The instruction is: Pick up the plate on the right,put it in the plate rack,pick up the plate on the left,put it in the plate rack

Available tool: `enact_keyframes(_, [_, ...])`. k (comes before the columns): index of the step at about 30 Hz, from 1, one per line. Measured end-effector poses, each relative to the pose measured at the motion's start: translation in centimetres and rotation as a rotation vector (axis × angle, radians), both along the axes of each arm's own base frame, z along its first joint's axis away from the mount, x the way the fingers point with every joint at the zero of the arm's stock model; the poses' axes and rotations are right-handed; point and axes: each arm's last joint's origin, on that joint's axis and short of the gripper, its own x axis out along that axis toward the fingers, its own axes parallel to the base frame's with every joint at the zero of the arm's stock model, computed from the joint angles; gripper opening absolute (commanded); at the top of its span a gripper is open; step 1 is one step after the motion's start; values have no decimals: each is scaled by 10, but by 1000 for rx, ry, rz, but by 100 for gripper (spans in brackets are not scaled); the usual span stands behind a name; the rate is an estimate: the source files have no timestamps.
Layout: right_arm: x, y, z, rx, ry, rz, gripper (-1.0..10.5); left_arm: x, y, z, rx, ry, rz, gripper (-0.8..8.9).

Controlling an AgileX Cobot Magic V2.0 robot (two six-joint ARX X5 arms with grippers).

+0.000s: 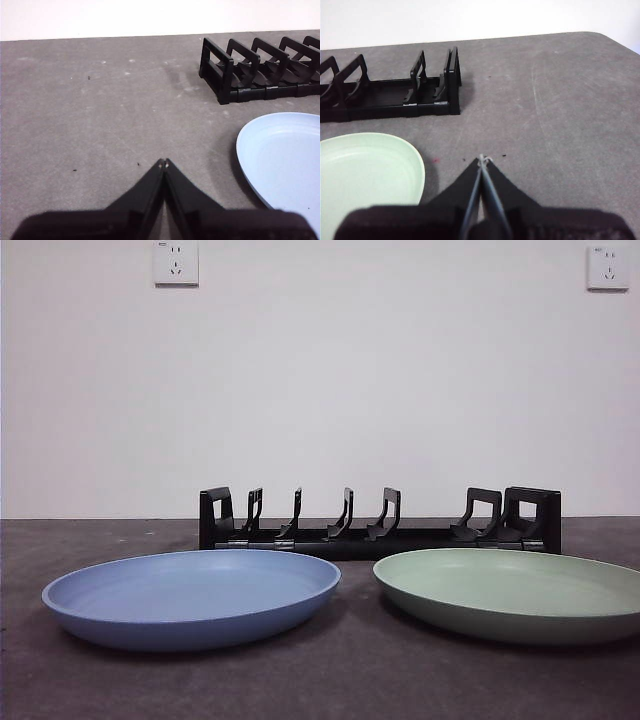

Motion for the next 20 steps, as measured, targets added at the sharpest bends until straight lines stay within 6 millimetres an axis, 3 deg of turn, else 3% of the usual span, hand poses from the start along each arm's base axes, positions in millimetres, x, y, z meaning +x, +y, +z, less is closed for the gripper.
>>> enact_keyframes(7, [0, 0, 1, 9, -14, 15, -3, 0, 0, 0, -10, 1, 2, -3])
enact_keyframes(13, [1, 1, 6, 137, -66, -3, -10, 0, 0, 1, -62, 4, 13, -6])
enact_keyframes(17, [0, 1, 16, 214, -101, 8, -11, -2, 0, 14, -86, 2, 16, -6])
enact_keyframes(20, [-2, 1, 36, 235, -138, 24, -11, -3, -1, 32, -116, -29, 3, -6])
